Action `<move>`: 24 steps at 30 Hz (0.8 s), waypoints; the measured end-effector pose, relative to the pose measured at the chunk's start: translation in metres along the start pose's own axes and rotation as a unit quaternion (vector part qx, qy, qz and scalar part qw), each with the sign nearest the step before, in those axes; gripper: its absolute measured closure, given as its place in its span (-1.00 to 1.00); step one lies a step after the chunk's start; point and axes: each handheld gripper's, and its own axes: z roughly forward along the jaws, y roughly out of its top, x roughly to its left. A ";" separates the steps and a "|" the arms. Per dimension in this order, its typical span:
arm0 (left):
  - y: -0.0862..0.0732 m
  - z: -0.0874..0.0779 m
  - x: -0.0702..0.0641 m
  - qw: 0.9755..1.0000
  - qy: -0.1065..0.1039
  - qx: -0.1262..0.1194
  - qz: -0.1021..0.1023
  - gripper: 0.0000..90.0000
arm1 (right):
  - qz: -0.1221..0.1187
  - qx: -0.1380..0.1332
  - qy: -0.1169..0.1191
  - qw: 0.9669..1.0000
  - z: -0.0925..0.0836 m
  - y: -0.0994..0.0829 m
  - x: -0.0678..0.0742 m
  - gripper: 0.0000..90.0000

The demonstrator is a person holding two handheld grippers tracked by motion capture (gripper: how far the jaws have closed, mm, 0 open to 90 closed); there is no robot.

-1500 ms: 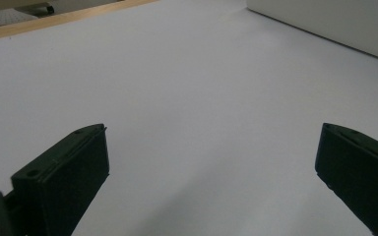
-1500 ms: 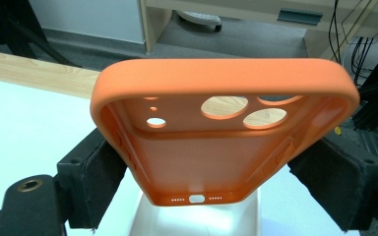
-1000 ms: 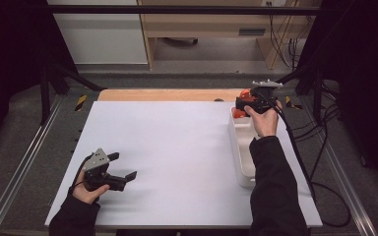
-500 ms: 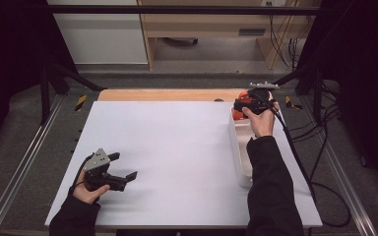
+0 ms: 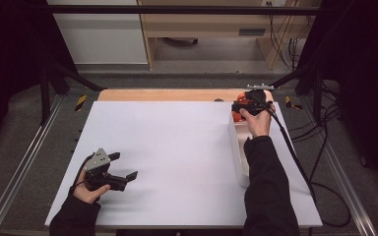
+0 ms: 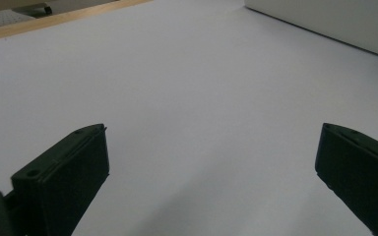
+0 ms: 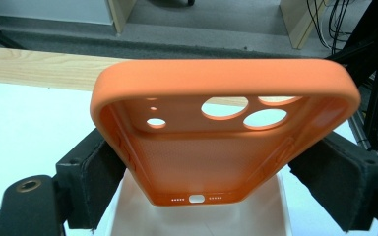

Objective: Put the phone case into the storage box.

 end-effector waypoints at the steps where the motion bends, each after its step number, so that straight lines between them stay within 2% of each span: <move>1: 0.000 0.000 0.000 1.000 0.000 0.001 0.001 -1.00 | -0.002 0.000 0.000 1.000 0.001 0.000 0.000 -0.66; 17: 0.000 0.001 0.000 1.000 -0.001 0.004 0.003 -1.00 | 0.009 0.016 -0.005 1.000 0.011 -0.008 0.000 -0.66; 24: -0.001 0.002 -0.001 1.000 -0.001 0.007 0.004 -1.00 | 0.007 0.019 -0.008 1.000 0.015 -0.011 0.000 -0.66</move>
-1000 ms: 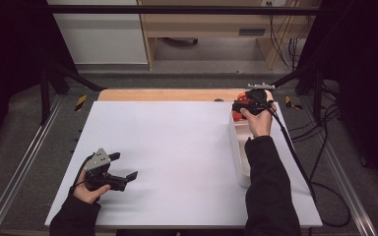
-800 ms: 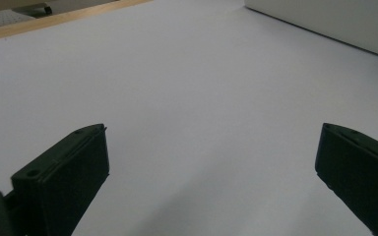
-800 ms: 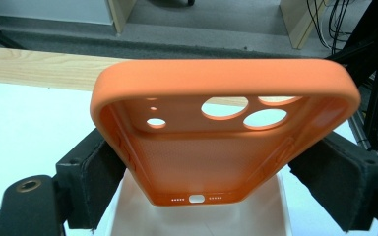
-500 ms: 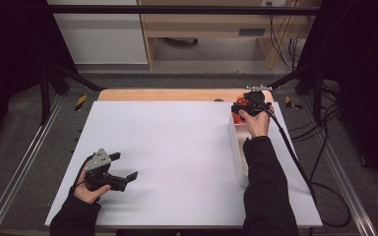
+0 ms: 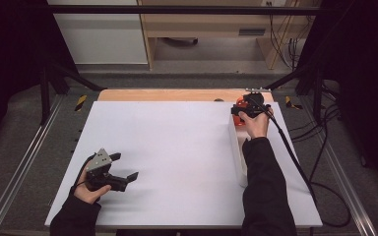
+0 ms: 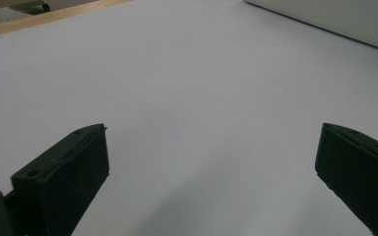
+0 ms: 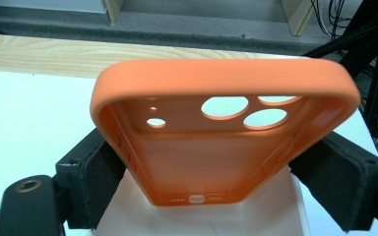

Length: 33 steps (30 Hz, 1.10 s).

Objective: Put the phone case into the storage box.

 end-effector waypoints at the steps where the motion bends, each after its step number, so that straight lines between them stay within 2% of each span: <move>1: 0.000 0.000 0.000 1.000 0.000 0.000 0.000 -1.00 | 0.000 0.000 0.000 1.000 0.000 0.000 0.000 -0.66; 23: 0.000 0.001 0.000 1.000 -0.001 0.001 0.002 -1.00 | 0.007 0.002 0.002 1.000 0.004 -0.004 0.001 -0.67; 33: 0.000 0.001 0.000 1.000 -0.003 0.003 0.002 -1.00 | 0.002 -0.001 0.020 1.000 0.002 -0.002 -0.001 -0.92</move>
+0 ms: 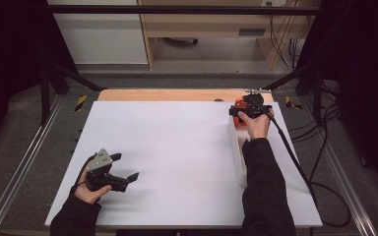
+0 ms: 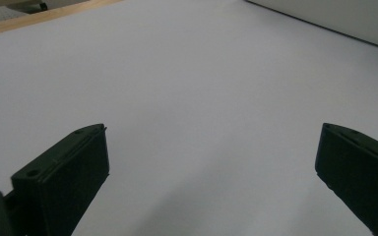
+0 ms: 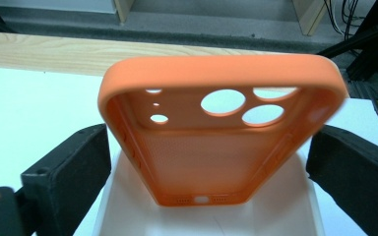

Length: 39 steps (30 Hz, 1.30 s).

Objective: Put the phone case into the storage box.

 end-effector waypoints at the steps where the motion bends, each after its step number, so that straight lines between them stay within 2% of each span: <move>1: 0.000 0.000 0.000 1.000 0.000 0.000 0.000 -1.00 | 0.000 -0.001 0.001 1.000 -0.001 0.000 0.000 -0.93; 12: 0.000 0.000 0.000 1.000 0.000 0.000 0.001 -1.00 | -0.006 -0.023 0.009 1.000 -0.009 0.004 -0.005 -0.99; 20: 0.001 0.000 0.000 1.000 0.000 -0.002 0.000 -1.00 | -0.012 -0.037 0.027 0.999 -0.022 0.004 -0.003 -0.99; 25: 0.001 0.000 -0.001 1.000 0.000 -0.002 -0.001 -1.00 | -0.026 -0.053 0.044 0.997 -0.037 0.004 0.000 -0.99; 28: 0.001 0.000 -0.001 1.000 0.000 -0.003 -0.001 -1.00 | -0.031 -0.063 0.062 0.996 -0.048 0.003 0.002 -0.99; 32: 0.001 0.000 -0.001 1.000 0.000 -0.002 -0.001 -1.00 | -0.048 -0.080 0.093 0.991 -0.066 0.000 0.005 -0.99; 36: 0.001 -0.001 -0.001 1.000 0.000 -0.003 -0.002 -1.00 | -0.067 -0.096 0.121 0.986 -0.083 -0.004 0.008 -0.99; 39: 0.001 -0.001 -0.001 1.000 -0.001 -0.004 -0.001 -1.00 | -0.080 -0.109 0.147 0.980 -0.098 -0.007 0.010 -0.99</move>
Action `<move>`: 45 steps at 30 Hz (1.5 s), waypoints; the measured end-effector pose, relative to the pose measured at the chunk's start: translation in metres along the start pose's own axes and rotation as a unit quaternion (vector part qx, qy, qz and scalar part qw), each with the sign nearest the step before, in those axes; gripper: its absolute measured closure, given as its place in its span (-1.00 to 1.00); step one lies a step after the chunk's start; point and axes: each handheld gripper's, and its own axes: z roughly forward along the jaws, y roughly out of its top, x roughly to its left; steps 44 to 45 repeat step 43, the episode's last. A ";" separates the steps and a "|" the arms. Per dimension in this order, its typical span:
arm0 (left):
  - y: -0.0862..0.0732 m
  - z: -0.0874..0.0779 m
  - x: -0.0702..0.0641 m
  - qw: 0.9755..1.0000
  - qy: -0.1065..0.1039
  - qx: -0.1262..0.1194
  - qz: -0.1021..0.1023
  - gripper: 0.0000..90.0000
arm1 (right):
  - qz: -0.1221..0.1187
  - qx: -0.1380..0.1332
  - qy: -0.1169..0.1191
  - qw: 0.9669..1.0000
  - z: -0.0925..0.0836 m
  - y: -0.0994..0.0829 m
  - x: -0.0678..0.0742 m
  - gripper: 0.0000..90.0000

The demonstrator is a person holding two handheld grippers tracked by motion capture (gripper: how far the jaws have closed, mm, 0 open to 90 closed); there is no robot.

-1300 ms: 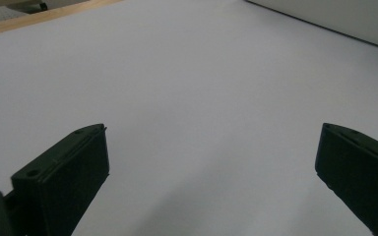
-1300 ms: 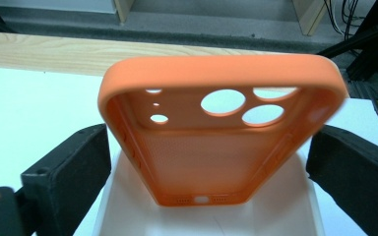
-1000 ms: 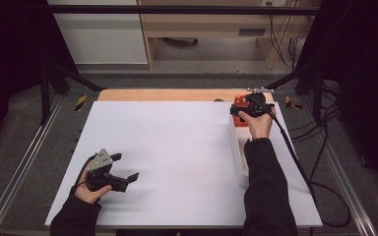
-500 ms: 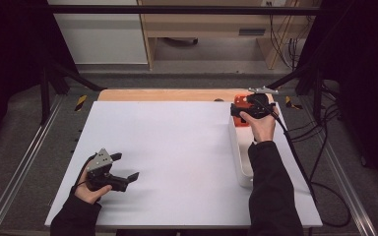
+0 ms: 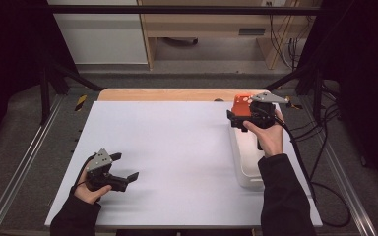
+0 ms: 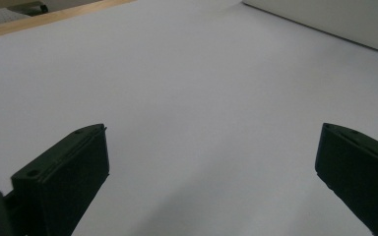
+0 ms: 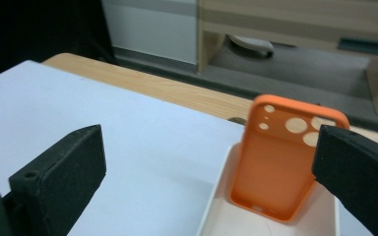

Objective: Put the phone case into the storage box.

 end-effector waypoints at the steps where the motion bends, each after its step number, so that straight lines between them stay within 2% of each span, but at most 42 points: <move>1: 0.000 0.000 0.000 1.000 0.000 0.000 0.000 -1.00 | -0.009 -0.006 0.010 1.000 -0.006 0.000 0.002 -0.99; 5: 0.001 -0.001 0.000 1.000 0.000 -0.003 0.000 -1.00 | -0.017 -0.023 0.037 0.999 -0.021 0.000 0.008 -0.99; 8: 0.001 -0.001 0.000 1.000 -0.001 -0.005 -0.001 -1.00 | -0.031 -0.030 0.056 0.997 -0.033 -0.003 0.013 -0.99; 11: 0.001 -0.001 0.000 1.000 -0.002 -0.005 -0.001 -1.00 | -0.048 -0.035 0.080 0.995 -0.043 -0.008 0.018 -0.99; 14: 0.001 -0.001 -0.001 1.000 -0.002 -0.005 0.000 -1.00 | -0.072 -0.040 0.107 0.991 -0.053 -0.016 0.022 -0.99; 19: 0.002 -0.002 -0.002 1.000 -0.004 -0.008 0.002 -1.00 | -0.085 -0.041 0.129 0.987 -0.064 -0.031 0.024 -0.99; 21: 0.001 -0.002 -0.002 1.000 -0.004 -0.008 0.001 -1.00 | -0.086 -0.039 0.136 0.986 -0.067 -0.039 0.024 -0.99; 25: 0.001 -0.002 -0.001 1.000 -0.004 -0.009 0.002 -1.00 | -0.085 -0.051 0.152 0.983 -0.074 -0.056 0.021 -0.99; 27: 0.001 -0.003 -0.001 1.000 -0.004 -0.011 0.002 -1.00 | -0.090 -0.054 0.162 0.981 -0.076 -0.065 0.018 -0.99; 35: 0.002 -0.004 -0.002 1.000 -0.008 -0.018 0.003 -1.00 | -0.093 -0.072 0.186 0.976 -0.084 -0.099 0.004 -0.99; 38: 0.002 -0.004 -0.003 1.000 -0.010 -0.020 0.005 -1.00 | -0.089 -0.072 0.185 0.976 -0.086 -0.107 -0.002 -0.99; 40: 0.003 -0.004 -0.003 1.000 -0.011 -0.022 0.006 -1.00 | -0.083 -0.064 0.181 0.978 -0.087 -0.112 -0.007 -0.99; 45: 0.003 -0.004 -0.003 1.000 -0.011 -0.023 0.007 -1.00 | -0.078 -0.060 0.181 0.979 -0.087 -0.115 -0.009 -0.99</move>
